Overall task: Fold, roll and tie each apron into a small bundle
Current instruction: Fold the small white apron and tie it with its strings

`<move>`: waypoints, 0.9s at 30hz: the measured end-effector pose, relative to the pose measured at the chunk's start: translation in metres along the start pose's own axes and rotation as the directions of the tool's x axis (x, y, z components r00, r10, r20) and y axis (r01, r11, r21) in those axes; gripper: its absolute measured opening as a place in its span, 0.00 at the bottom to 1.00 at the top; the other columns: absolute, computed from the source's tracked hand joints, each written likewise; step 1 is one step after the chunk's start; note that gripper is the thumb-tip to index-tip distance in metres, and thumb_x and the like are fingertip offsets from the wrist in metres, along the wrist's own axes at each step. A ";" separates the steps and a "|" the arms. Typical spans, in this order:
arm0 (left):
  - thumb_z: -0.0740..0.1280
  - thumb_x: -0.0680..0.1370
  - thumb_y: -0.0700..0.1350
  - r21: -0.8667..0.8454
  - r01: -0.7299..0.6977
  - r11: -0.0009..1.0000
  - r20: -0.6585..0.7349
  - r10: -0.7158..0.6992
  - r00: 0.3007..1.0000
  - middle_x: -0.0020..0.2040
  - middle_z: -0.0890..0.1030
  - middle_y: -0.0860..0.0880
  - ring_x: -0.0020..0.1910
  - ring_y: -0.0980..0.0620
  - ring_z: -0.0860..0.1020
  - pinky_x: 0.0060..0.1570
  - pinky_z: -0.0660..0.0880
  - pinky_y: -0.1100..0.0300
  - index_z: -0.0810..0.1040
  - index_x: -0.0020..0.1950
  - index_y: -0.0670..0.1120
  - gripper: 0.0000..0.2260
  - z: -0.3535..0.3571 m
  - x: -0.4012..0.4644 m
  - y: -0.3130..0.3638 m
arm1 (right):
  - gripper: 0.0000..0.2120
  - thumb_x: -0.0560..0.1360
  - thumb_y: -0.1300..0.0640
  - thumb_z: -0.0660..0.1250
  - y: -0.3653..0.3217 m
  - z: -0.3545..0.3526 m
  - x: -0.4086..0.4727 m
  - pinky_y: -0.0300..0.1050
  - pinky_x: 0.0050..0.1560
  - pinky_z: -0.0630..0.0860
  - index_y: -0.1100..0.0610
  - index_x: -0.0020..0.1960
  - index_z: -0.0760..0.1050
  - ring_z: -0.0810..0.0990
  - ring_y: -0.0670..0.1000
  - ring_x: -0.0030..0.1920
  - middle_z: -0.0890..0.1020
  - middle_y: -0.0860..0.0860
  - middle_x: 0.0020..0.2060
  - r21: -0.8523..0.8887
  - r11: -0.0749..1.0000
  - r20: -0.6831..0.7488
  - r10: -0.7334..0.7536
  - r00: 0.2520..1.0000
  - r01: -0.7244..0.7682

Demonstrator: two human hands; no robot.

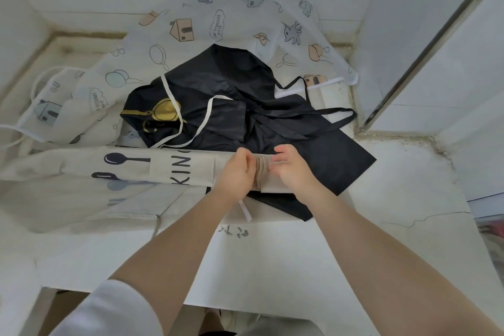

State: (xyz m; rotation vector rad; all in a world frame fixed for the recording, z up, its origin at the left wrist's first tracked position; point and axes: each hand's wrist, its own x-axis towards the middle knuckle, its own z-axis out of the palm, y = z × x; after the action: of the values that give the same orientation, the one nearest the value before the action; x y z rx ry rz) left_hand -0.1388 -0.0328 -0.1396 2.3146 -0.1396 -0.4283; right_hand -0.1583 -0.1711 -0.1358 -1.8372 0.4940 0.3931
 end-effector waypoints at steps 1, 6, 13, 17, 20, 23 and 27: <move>0.57 0.81 0.48 0.004 -0.009 1.000 0.025 0.009 1.000 0.41 0.73 0.51 0.41 0.50 0.74 0.42 0.70 0.57 0.68 0.49 0.46 0.06 -0.003 -0.001 -0.002 | 0.19 0.77 0.62 0.60 0.001 0.001 -0.002 0.39 0.56 0.67 0.54 0.68 0.66 0.73 0.49 0.57 0.74 0.48 0.57 -0.086 0.995 0.029 -0.048 0.998 0.050; 0.65 0.74 0.60 0.339 -0.229 0.912 0.283 0.133 0.950 0.58 0.68 0.50 0.58 0.50 0.65 0.58 0.67 0.56 0.68 0.60 0.50 0.20 0.000 -0.007 -0.008 | 0.15 0.80 0.65 0.56 -0.003 0.006 0.000 0.34 0.61 0.61 0.60 0.65 0.72 0.64 0.49 0.70 0.60 0.51 0.73 -0.328 0.925 0.085 -0.171 0.982 0.190; 0.71 0.72 0.54 0.218 -0.161 0.962 0.237 0.108 0.965 0.56 0.70 0.50 0.54 0.50 0.71 0.55 0.69 0.59 0.71 0.58 0.48 0.19 -0.004 0.005 -0.010 | 0.15 0.79 0.53 0.59 -0.008 -0.014 0.006 0.52 0.64 0.61 0.49 0.66 0.68 0.65 0.57 0.66 0.70 0.50 0.64 -0.828 0.545 0.008 -0.221 0.975 0.130; 0.66 0.76 0.53 0.172 -0.097 0.980 0.187 0.064 0.980 0.50 0.71 0.50 0.44 0.53 0.71 0.46 0.68 0.62 0.70 0.46 0.48 0.10 -0.001 0.003 -0.008 | 0.15 0.78 0.51 0.62 -0.012 -0.026 0.013 0.49 0.59 0.65 0.54 0.63 0.68 0.69 0.56 0.61 0.73 0.52 0.60 -0.825 0.540 0.091 -0.158 0.983 0.164; 0.66 0.77 0.44 0.226 -0.113 0.968 0.133 0.084 0.988 0.45 0.71 0.49 0.40 0.52 0.68 0.42 0.66 0.61 0.65 0.45 0.45 0.09 0.001 -0.001 -0.006 | 0.14 0.75 0.55 0.66 -0.015 -0.035 0.013 0.41 0.45 0.71 0.57 0.59 0.71 0.75 0.51 0.51 0.77 0.54 0.54 -0.637 0.756 0.151 -0.070 0.986 0.152; 0.64 0.78 0.42 0.189 -0.107 0.976 0.122 0.085 0.989 0.37 0.69 0.52 0.36 0.52 0.68 0.37 0.64 0.59 0.64 0.45 0.44 0.09 0.002 -0.007 -0.007 | 0.14 0.76 0.60 0.64 -0.025 -0.040 0.007 0.39 0.33 0.74 0.53 0.61 0.71 0.76 0.50 0.38 0.76 0.52 0.45 -0.377 0.926 0.256 0.102 0.961 0.002; 0.63 0.77 0.40 0.188 -0.224 0.956 0.180 0.191 0.965 0.43 0.71 0.52 0.42 0.53 0.70 0.41 0.64 0.64 0.72 0.52 0.45 0.05 0.004 -0.011 -0.010 | 0.20 0.74 0.67 0.57 -0.045 -0.034 0.000 0.39 0.24 0.67 0.48 0.59 0.73 0.69 0.48 0.25 0.71 0.53 0.34 -0.331 0.943 0.376 0.114 0.920 0.019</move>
State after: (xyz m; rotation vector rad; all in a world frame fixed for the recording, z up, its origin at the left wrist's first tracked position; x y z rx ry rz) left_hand -0.1507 -0.0256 -0.1463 2.4337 -0.5256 -0.5113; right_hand -0.1344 -0.1908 -0.0888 -1.9987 0.2020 0.9029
